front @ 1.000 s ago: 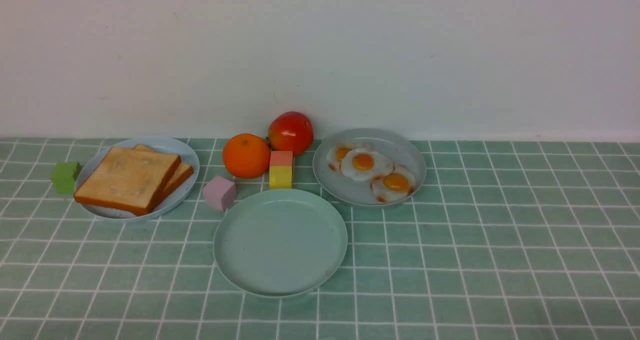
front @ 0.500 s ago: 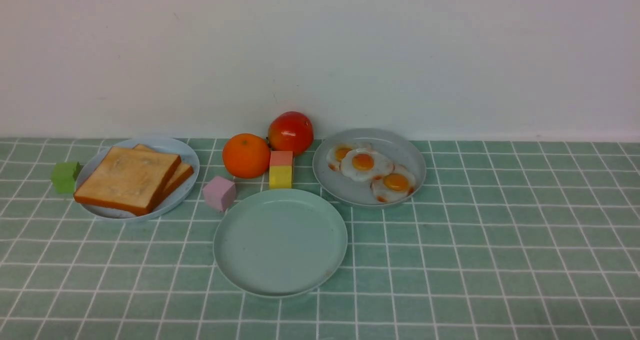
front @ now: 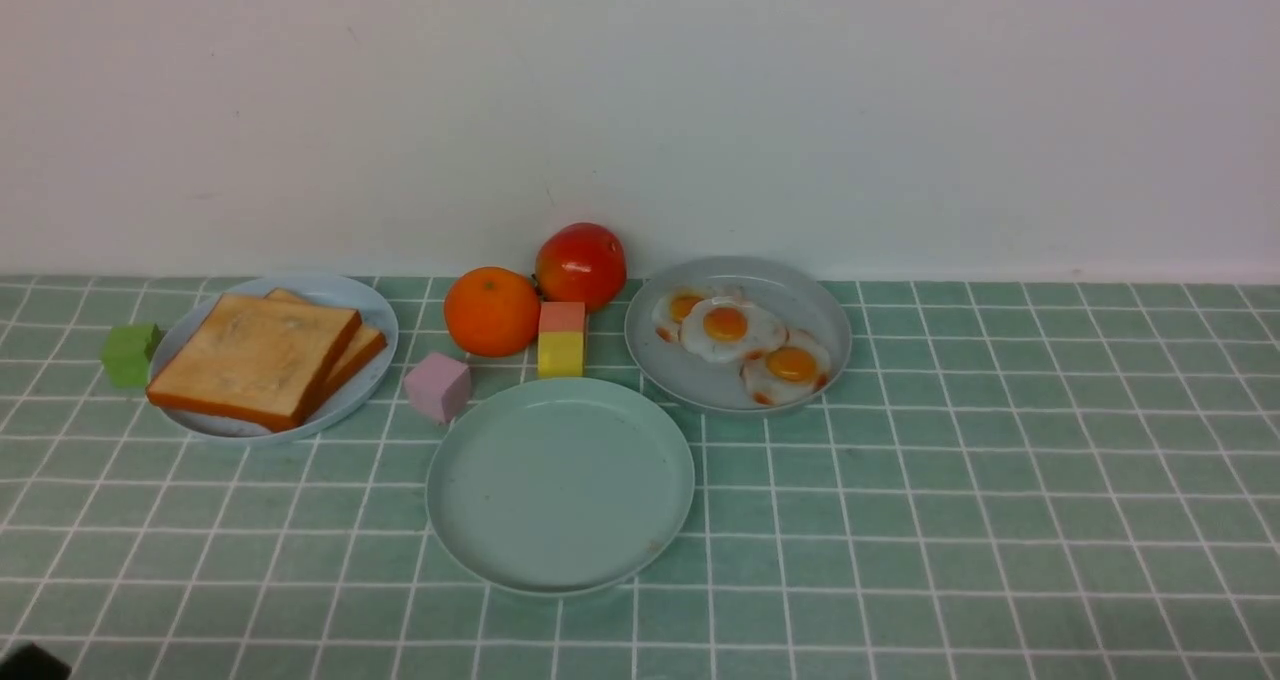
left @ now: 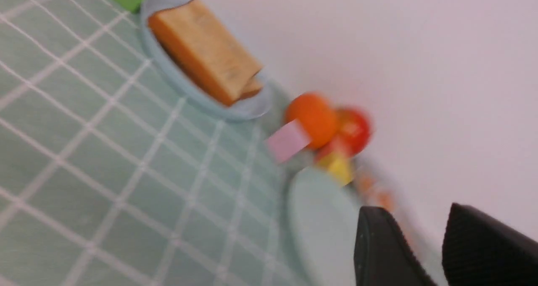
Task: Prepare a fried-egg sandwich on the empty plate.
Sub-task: Use the left arm to grab a slice of bread
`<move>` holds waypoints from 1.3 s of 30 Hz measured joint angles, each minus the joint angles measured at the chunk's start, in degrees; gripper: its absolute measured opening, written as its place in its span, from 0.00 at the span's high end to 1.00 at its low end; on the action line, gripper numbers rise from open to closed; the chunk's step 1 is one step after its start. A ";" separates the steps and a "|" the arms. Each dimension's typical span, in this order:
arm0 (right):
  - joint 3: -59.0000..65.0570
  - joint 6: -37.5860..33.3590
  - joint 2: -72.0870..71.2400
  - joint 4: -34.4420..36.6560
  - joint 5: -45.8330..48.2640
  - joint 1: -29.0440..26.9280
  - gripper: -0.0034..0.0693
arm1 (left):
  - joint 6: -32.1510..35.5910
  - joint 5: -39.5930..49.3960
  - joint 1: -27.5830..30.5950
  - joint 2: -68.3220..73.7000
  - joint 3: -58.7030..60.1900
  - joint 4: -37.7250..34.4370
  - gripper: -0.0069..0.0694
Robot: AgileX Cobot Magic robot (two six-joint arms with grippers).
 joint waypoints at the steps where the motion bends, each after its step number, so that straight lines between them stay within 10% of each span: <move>1: 0.00 0.00 0.00 0.00 0.00 0.00 0.62 | -0.13 -0.60 0.00 0.00 0.00 -0.82 0.60; 8: 0.06 1.41 0.00 2.38 -0.99 0.00 0.62 | 0.71 2.97 -0.58 0.11 -3.80 -5.61 0.66; 14: 0.59 16.57 0.00 27.24 -7.24 0.00 0.62 | 12.62 22.28 -1.57 13.46 -19.00 -4.87 0.92; 21: 0.31 20.12 0.00 41.52 -11.14 0.00 0.62 | 28.76 37.12 -2.13 37.63 -34.57 -0.39 0.93; 26: -8.67 12.27 1.67 40.70 3.52 0.00 0.67 | 32.49 32.10 -3.95 52.02 -40.76 1.23 0.93; 31: -28.62 0.10 17.95 30.21 25.84 0.00 0.94 | 35.49 22.57 -7.82 71.81 -51.55 5.79 0.93; 39: -45.30 -0.03 37.16 12.99 32.66 9.05 0.95 | 26.94 25.86 -10.36 90.89 -67.91 21.06 0.93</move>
